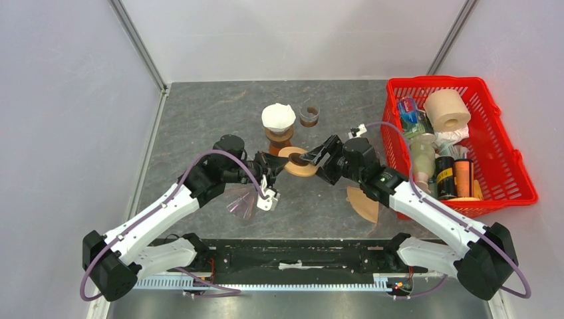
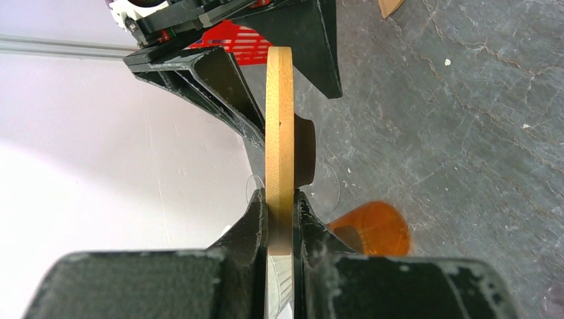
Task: Place the coffee filter in the dripper
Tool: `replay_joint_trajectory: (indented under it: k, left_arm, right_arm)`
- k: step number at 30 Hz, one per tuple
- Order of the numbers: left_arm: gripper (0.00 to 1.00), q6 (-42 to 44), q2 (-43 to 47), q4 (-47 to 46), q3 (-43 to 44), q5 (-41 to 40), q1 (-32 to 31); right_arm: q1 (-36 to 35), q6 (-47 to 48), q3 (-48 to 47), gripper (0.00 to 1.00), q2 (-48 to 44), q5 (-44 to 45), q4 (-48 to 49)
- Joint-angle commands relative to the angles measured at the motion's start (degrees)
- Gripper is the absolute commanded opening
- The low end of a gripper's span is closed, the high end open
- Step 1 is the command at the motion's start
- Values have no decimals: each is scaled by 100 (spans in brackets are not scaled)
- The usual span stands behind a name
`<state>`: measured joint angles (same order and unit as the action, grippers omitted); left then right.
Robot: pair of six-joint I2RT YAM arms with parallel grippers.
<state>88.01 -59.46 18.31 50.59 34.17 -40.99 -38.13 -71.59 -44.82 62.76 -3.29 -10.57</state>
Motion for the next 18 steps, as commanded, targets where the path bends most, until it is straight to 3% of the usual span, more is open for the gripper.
replay_joint_trajectory:
  k: [1, 8, 13, 15, 16, 17, 18]
  left_arm:
    - [2, 318, 16, -496, 4, -82, -64]
    - [2, 322, 12, -471, -35, -181, -119]
    - [4, 322, 4, -331, -49, -287, -137]
    - [13, 309, 22, -261, -58, -294, -137]
    - [20, 300, 29, -218, -66, -288, -138]
    - [30, 297, 39, -197, -74, -282, -145]
    - [52, 249, 42, -198, -75, -260, -146]
  right_arm:
    - [7, -305, 93, 78, -124, -123, 819]
    - [9, -776, 393, 49, -97, -130, 1862]
    - [9, -724, 413, 18, -210, 25, 1934]
    - [8, -643, 404, 0, -271, 98, 1910]
    - [7, -618, 404, 0, -305, 124, 1909]
    - [7, -607, 404, 0, -331, 171, 1915]
    - [12, -585, 412, 0, -364, 230, 1947]
